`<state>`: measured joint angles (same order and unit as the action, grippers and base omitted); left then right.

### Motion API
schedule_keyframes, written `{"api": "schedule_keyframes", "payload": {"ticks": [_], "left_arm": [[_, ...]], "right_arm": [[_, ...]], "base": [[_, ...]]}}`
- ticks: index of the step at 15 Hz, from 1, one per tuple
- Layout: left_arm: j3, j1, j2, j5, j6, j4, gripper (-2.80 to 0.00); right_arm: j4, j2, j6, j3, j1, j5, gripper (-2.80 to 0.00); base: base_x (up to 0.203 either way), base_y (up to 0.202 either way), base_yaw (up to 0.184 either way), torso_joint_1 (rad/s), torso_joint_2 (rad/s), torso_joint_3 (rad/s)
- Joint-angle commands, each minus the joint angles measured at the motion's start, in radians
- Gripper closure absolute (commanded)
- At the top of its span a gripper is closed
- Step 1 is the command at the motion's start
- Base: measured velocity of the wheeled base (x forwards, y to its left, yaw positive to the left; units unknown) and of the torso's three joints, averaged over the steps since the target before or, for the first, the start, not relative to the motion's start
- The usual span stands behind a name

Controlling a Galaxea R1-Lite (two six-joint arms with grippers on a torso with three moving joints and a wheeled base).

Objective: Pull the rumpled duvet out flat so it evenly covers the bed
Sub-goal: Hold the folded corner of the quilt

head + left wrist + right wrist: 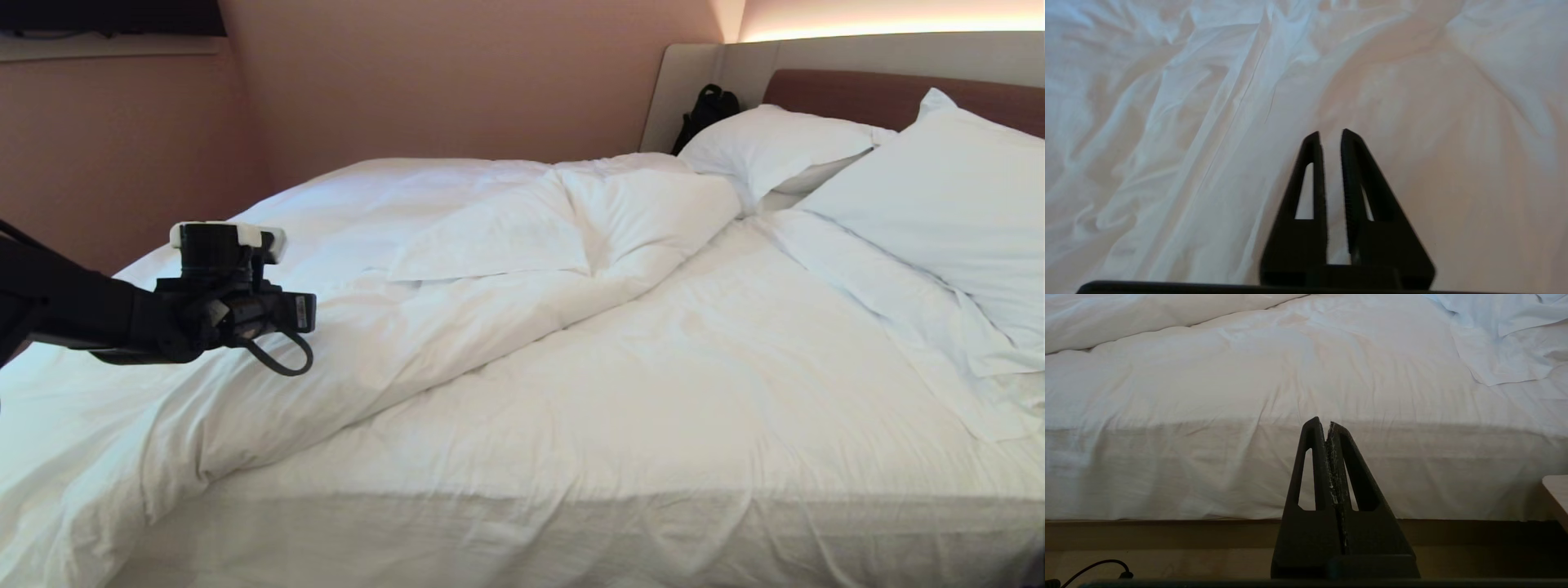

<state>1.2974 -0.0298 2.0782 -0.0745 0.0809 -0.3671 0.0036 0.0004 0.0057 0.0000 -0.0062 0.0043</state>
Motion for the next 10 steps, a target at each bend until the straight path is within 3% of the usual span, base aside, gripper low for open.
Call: {"api": "schedule_keyframes", "payload": {"ticks": [1, 7, 10], "left_arm": [[0.002, -0.001, 0.011, -0.007, -0.001, -0.004, -2.8], [0.034, -0.01, 0.033, -0.007, -0.016, -0.004, -2.8], [0.085, -0.052, 0.087, -0.003, -0.06, -0.004, -2.8]], "right_arm": [[-0.001, 0.0, 0.0, 0.0, 0.0, 0.0, 0.0], [-0.001, 0.001, 0.0, 0.0, 0.0, 0.0, 0.0], [0.001, 0.0, 0.0, 0.0, 0.0, 0.0, 0.0]], "base": [[0.0, 0.0, 0.0, 0.0, 0.0, 0.0], [0.0, 0.0, 0.0, 0.0, 0.0, 0.0], [0.0, 0.0, 0.0, 0.0, 0.0, 0.0]]}}
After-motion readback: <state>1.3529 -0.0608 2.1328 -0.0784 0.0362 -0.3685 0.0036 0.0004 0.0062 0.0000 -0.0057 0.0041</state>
